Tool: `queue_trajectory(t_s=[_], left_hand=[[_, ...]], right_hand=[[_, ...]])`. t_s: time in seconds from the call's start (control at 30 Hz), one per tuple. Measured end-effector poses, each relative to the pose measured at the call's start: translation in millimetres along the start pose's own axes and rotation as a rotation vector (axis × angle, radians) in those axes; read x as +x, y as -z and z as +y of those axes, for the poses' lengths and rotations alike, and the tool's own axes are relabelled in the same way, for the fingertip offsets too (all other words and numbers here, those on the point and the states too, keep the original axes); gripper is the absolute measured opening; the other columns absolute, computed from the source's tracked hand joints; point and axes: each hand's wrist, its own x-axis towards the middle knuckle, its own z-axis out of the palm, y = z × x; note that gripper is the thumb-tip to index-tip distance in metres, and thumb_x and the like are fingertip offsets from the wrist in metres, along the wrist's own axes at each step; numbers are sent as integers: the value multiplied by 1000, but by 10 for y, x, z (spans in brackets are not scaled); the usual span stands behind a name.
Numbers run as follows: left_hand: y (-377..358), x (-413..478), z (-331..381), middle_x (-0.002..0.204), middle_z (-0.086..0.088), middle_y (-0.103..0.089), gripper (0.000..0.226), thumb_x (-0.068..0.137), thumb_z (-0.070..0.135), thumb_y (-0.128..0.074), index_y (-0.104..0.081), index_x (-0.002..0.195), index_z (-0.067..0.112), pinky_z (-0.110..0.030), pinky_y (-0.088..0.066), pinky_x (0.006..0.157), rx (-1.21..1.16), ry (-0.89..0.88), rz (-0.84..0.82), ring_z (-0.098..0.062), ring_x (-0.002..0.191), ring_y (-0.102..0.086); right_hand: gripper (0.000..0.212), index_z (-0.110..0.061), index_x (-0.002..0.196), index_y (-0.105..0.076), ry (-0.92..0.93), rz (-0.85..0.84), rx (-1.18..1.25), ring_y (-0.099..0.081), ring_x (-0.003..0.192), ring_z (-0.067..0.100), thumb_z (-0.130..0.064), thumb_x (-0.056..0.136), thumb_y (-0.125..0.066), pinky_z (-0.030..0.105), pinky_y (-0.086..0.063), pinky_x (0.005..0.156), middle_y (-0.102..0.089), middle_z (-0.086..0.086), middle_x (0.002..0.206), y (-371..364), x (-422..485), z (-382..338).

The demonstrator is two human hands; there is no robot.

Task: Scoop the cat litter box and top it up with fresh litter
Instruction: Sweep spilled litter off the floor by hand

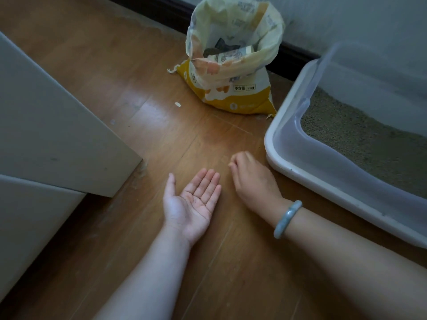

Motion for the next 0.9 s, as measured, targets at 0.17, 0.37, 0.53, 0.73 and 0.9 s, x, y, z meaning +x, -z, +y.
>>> queue_trajectory(t_s=[0.17,0.37,0.53,0.73,0.9], left_hand=[[-48,-89,-90,88,-13,-72,66,90,60,-35,-63,103,1,-28,-56,74,21,29,-20,-20,77,-70],[-125,-283,-281,108,-17,-70,68,90,60,-35,-62,109,0,-37,-45,100,58,59,-84,-26,107,-64],[-123,-424,-322,109,-17,-69,68,90,60,-37,-62,109,-1,-36,-54,82,63,42,-87,-28,98,-69],[14,-507,-202,112,-16,-69,67,91,59,-36,-62,111,0,-45,-52,88,50,-20,-70,-28,104,-67],[118,-564,-154,114,-15,-68,67,91,58,-36,-61,113,0,-44,-52,87,56,-44,-42,-27,103,-67]], right_hand=[[21,-8,105,-53,154,-124,174,-56,96,33,-25,97,-44,42,-44,78,-57,12,106,146,-346,-407],[37,-11,87,-64,285,-60,167,-61,80,25,-38,88,-40,36,-48,62,-63,7,86,194,-688,-339],[14,-19,93,-69,122,109,392,-47,71,0,-25,86,-59,16,-39,65,-52,-11,75,313,-877,-152],[23,-22,108,-67,-45,34,-19,-56,83,14,-32,89,-58,27,-46,71,-56,-3,91,122,-1549,388],[45,-18,124,-60,-166,8,-252,-55,81,18,-28,81,-69,32,-49,68,-55,0,97,-90,-1988,495]])
